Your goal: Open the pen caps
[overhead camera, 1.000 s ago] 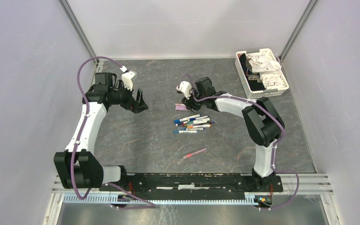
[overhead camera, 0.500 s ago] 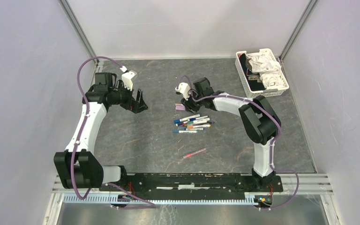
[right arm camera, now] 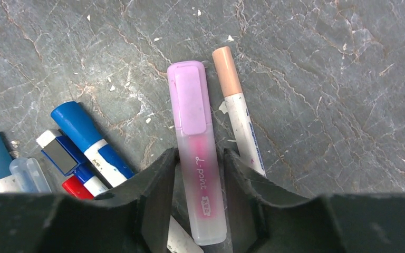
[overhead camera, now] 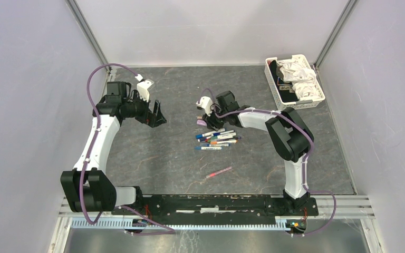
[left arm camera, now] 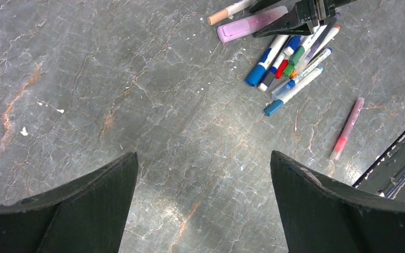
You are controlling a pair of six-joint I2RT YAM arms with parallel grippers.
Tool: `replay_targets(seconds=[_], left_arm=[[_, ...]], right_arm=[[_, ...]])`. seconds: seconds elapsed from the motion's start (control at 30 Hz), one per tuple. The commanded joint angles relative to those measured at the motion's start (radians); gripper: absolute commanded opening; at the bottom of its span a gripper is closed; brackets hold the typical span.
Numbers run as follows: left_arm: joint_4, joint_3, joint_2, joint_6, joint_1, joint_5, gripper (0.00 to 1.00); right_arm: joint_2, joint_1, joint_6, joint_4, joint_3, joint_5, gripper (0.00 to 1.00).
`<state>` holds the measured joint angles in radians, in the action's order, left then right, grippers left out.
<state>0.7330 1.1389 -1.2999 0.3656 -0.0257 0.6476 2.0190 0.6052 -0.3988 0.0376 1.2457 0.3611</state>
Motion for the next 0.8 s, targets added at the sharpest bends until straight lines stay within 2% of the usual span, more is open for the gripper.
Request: replay_targets(seconds=[0.0, 0.07, 0.23, 0.33, 0.57, 0.77], left_arm=[[0.011, 0.024, 0.010, 0.033, 0.000, 0.003, 1.00], [0.012, 0.021, 0.013, 0.033, 0.000, 0.003, 1.00], [0.020, 0.013, 0.022, 0.056, 0.000, 0.020, 1.00], [0.061, 0.023, 0.016, 0.092, 0.000, 0.049, 1.00], [0.152, 0.027, 0.016, 0.242, 0.000, 0.147, 1.00], [0.266, -0.005, 0.072, 0.565, 0.000, 0.303, 1.00]], right_arm=[[0.030, 0.015, 0.015, 0.005, -0.013, -0.014, 0.47], [0.034, 0.015, 0.015, 0.004, -0.009, -0.018, 0.43], [0.015, 0.016, 0.006, 0.017, 0.011, -0.017, 0.11], [-0.021, 0.015, 0.005, 0.032, 0.034, -0.002, 0.03], [-0.130, 0.031, 0.017, 0.080, 0.073, 0.070, 0.00], [-0.230, 0.041, 0.140, 0.086, 0.078, 0.253, 0.00]])
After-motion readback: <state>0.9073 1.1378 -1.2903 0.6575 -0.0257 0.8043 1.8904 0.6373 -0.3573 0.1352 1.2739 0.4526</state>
